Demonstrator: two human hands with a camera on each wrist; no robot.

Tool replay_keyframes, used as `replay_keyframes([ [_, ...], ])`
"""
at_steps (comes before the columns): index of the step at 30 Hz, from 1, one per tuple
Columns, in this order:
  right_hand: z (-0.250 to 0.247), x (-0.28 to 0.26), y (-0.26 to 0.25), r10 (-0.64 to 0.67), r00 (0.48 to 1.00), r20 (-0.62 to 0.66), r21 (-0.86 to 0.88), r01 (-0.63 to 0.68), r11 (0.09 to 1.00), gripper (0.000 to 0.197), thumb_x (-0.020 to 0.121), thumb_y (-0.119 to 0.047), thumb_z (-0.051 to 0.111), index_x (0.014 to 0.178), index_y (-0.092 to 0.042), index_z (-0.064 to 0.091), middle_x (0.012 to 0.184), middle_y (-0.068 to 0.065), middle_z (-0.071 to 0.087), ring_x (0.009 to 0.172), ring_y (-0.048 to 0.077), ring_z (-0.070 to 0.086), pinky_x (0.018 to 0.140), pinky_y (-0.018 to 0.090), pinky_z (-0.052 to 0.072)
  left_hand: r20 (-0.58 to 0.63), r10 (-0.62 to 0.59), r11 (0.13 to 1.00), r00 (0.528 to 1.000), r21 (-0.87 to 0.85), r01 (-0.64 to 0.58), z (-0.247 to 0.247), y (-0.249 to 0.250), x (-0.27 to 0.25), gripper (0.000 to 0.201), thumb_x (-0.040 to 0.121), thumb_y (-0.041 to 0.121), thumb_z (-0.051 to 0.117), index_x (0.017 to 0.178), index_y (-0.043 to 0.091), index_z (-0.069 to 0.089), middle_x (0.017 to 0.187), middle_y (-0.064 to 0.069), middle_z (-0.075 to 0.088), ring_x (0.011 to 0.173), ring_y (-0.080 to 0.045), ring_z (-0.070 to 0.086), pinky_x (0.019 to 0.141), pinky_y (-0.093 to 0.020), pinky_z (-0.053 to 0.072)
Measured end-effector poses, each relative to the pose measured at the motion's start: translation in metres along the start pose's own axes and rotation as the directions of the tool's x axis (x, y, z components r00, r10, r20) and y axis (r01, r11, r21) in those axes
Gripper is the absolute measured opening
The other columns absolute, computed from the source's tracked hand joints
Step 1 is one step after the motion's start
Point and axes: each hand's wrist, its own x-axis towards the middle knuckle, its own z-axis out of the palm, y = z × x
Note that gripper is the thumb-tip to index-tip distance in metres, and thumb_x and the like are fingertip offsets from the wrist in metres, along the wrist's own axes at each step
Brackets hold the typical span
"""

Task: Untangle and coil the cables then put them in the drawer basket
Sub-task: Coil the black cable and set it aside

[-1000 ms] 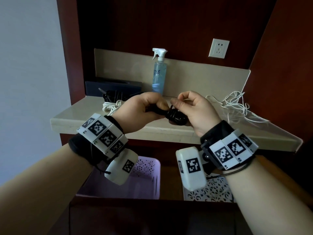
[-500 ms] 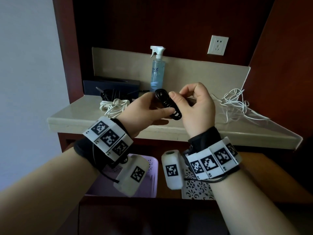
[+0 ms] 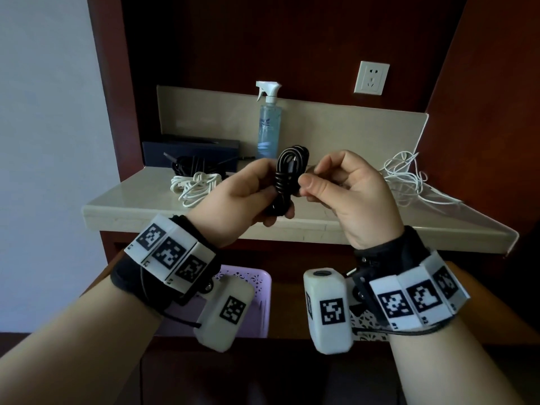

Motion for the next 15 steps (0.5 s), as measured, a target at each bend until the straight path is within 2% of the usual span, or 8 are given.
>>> replay_keyframes([
  [2, 0.000, -0.003, 0.001, 0.037, 0.999, 0.036, 0.079, -0.039, 0.996, 0.024, 0.070, -0.008, 0.074, 0.075, -0.012, 0.051, 0.063, -0.002, 0.065, 0.063, 0.008, 0.062, 0.062, 0.019, 0.049, -0.024, 0.023, 0.999, 0.999, -0.025, -0.024, 0.001, 0.000, -0.002, 0.033, 0.095, -0.010, 0.030, 0.109, 0.014, 0.047, 0.079, 0.005, 0.065, 0.061, -0.009, 0.058, 0.049, -0.018, 0.040],
  [4, -0.001, -0.006, 0.003, 0.050, 0.998, 0.030, 0.068, -0.052, 0.996, 0.015, 0.071, -0.008, 0.066, 0.076, -0.013, 0.053, 0.064, -0.004, 0.065, 0.064, 0.006, 0.061, 0.063, 0.018, 0.048, -0.044, 0.030, 0.999, 0.999, -0.028, -0.032, 0.000, 0.000, -0.006, 0.034, 0.094, -0.009, 0.033, 0.113, 0.016, 0.046, 0.084, 0.004, 0.066, 0.063, -0.011, 0.059, 0.050, -0.019, 0.042],
  [7, -0.005, -0.012, 0.004, -0.002, 1.000, -0.014, -0.169, 0.000, 0.986, 0.018, 0.076, -0.008, 0.072, 0.079, -0.019, 0.058, 0.073, -0.009, 0.066, 0.073, 0.005, 0.062, 0.071, 0.016, 0.047, -0.022, 0.015, 1.000, 1.000, 0.005, -0.015, -0.001, 0.000, -0.012, 0.029, 0.089, 0.004, 0.039, 0.109, 0.021, 0.052, 0.090, 0.004, 0.069, 0.073, -0.016, 0.063, 0.058, -0.022, 0.047],
  [10, -0.004, -0.017, 0.005, -0.073, 0.997, -0.034, -0.388, 0.054, 0.920, 0.015, 0.079, -0.014, 0.070, 0.081, -0.025, 0.061, 0.081, -0.013, 0.066, 0.081, 0.005, 0.062, 0.077, 0.013, 0.045, 0.003, -0.014, 1.000, 1.000, -0.026, 0.014, 0.000, 0.003, -0.017, 0.027, 0.084, 0.011, 0.043, 0.108, 0.019, 0.053, 0.092, 0.007, 0.069, 0.078, -0.013, 0.067, 0.059, -0.021, 0.049],
  [12, -0.003, -0.020, 0.008, -0.223, 0.974, -0.051, -0.560, 0.157, 0.814, 0.005, 0.078, -0.026, 0.069, 0.081, -0.024, 0.066, 0.081, -0.018, 0.061, 0.082, -0.003, 0.055, 0.077, 0.007, 0.037, 0.010, -0.022, 1.000, 1.000, -0.021, 0.022, 0.000, 0.003, -0.020, 0.025, 0.085, 0.011, 0.044, 0.108, 0.018, 0.053, 0.094, 0.007, 0.070, 0.079, -0.013, 0.068, 0.059, -0.020, 0.050],
  [14, -0.003, -0.023, 0.012, -0.388, 0.921, -0.044, -0.728, 0.236, 0.643, 0.018, 0.077, -0.036, 0.063, 0.082, -0.020, 0.071, 0.083, -0.014, 0.051, 0.085, -0.003, 0.044, 0.080, 0.007, 0.032, 0.011, -0.023, 1.000, 1.000, 0.015, 0.023, 0.001, 0.003, -0.022, 0.023, 0.092, 0.005, 0.045, 0.109, 0.019, 0.053, 0.096, 0.006, 0.070, 0.080, -0.014, 0.068, 0.060, -0.021, 0.051],
  [15, -0.003, -0.025, 0.014, -0.417, 0.908, -0.048, -0.755, 0.240, 0.610, 0.022, 0.077, -0.036, 0.061, 0.083, -0.018, 0.073, 0.084, -0.010, 0.048, 0.085, -0.001, 0.043, 0.080, 0.008, 0.031, 0.008, -0.024, 0.999, 1.000, 0.027, 0.023, 0.001, 0.002, -0.023, 0.026, 0.095, 0.000, 0.043, 0.109, 0.019, 0.053, 0.096, 0.006, 0.070, 0.080, -0.013, 0.068, 0.060, -0.021, 0.051],
])
